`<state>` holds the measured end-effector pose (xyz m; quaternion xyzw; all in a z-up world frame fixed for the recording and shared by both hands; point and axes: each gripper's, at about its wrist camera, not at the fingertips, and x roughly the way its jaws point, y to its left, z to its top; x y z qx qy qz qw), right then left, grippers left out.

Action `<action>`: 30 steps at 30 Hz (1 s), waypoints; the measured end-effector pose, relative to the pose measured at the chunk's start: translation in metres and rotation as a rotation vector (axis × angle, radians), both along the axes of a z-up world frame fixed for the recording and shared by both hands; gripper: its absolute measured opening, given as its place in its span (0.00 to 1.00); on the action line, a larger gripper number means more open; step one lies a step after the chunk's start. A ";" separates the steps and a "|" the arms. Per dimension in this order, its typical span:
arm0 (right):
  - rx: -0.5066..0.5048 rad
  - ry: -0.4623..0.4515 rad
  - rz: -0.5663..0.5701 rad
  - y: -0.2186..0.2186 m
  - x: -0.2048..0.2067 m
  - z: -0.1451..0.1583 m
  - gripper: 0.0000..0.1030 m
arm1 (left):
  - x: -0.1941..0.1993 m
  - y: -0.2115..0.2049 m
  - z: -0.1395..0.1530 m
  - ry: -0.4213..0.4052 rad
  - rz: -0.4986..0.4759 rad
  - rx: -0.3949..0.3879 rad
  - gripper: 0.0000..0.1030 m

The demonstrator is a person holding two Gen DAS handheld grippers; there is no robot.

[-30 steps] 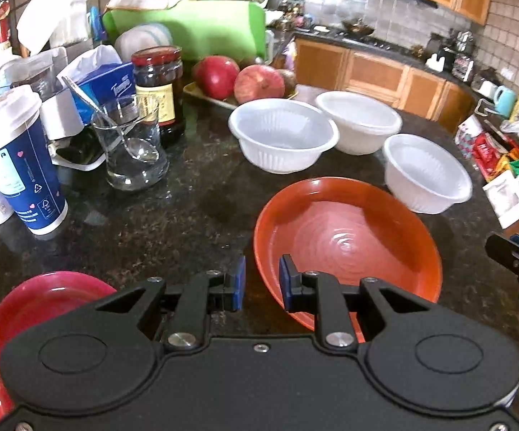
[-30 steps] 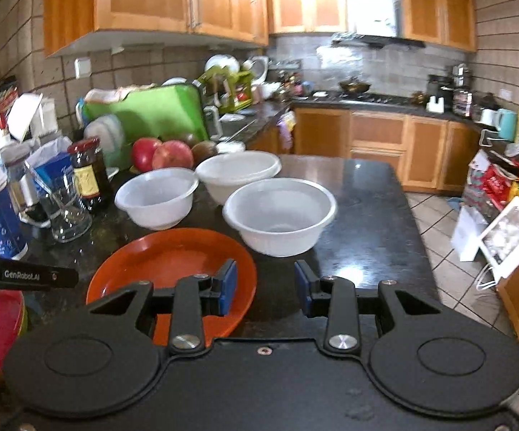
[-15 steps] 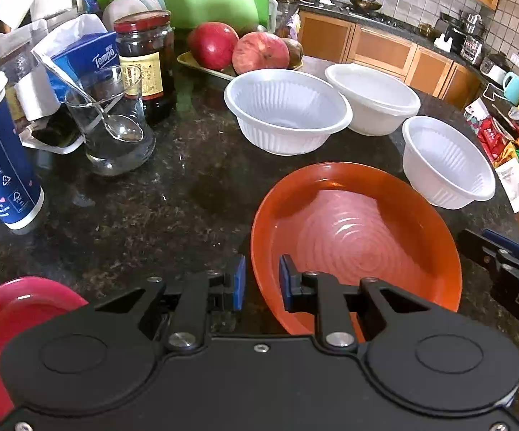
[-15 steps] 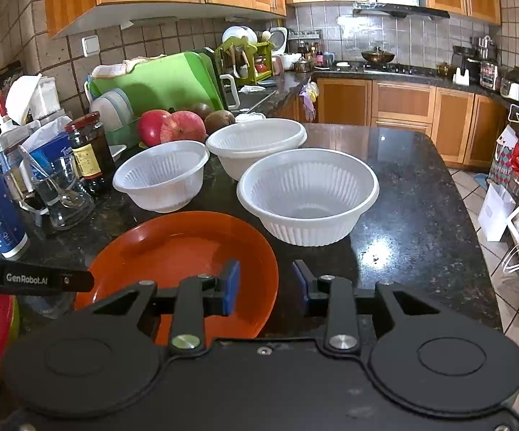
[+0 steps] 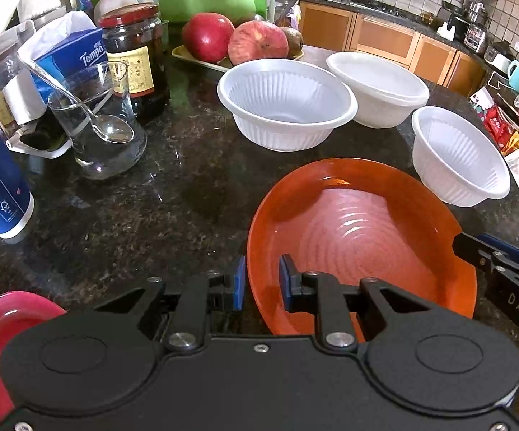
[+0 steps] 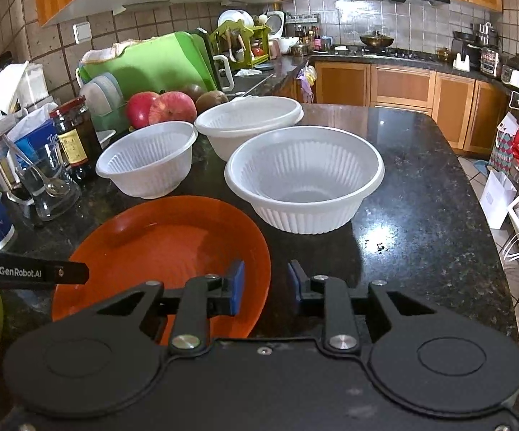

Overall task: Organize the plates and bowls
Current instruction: 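Move the left tool to the orange plate rim and grasp it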

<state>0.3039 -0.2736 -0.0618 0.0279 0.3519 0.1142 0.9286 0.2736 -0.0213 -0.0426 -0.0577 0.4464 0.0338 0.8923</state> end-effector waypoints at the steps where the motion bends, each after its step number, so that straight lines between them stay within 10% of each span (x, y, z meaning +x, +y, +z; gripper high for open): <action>1: 0.000 0.002 0.003 0.000 0.001 -0.001 0.26 | 0.000 0.000 0.000 0.002 -0.001 0.002 0.29; 30: -0.029 0.059 -0.003 0.001 -0.024 -0.008 0.13 | -0.016 -0.004 -0.004 0.027 -0.042 0.013 0.20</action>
